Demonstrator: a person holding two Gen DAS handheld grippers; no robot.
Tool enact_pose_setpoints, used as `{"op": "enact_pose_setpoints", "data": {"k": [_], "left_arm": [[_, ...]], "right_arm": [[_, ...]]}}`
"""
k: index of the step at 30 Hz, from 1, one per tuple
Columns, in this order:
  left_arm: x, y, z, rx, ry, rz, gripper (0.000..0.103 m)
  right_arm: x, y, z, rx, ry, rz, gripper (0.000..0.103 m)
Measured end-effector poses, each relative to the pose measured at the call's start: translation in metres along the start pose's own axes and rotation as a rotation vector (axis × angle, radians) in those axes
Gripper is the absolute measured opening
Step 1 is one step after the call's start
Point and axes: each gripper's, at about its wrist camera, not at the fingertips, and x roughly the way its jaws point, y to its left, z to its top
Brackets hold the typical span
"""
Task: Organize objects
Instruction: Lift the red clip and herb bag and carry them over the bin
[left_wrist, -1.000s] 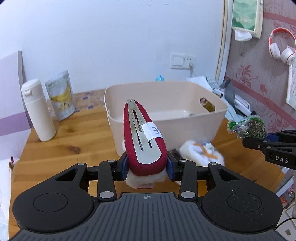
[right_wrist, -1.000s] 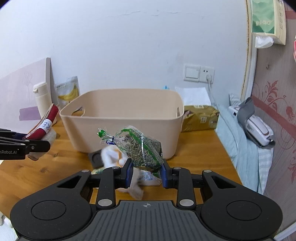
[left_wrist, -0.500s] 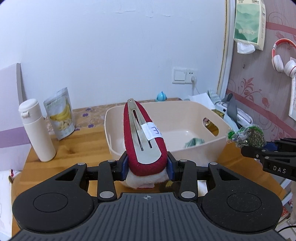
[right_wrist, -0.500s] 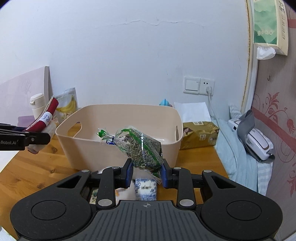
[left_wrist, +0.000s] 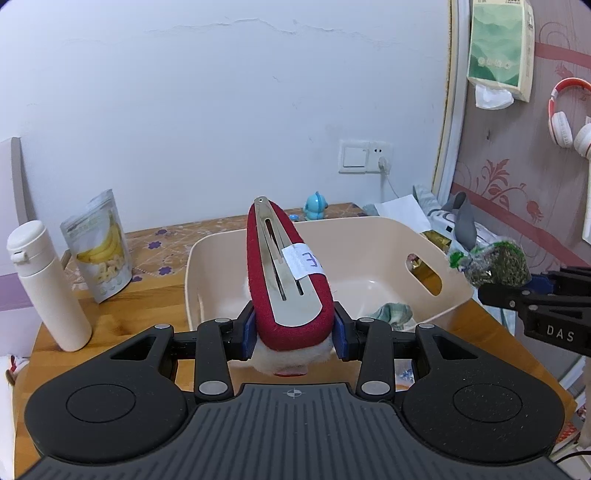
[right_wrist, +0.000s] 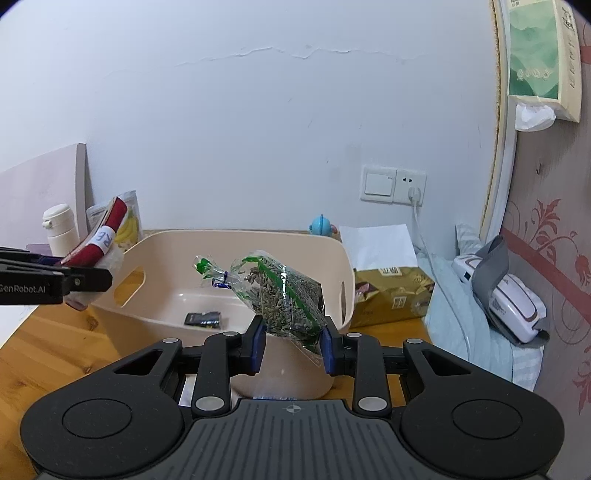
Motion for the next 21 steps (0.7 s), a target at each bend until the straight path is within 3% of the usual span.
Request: {"op": "enact_pose_setpoints", "data": {"k": [21], "left_arm": [[0.082,0.003,0.002,0.005,0.114,0.02,0.04]], "right_arm": [[0.08,0.004,0.023,-0.054,0.061,0.027,0.029]]}}
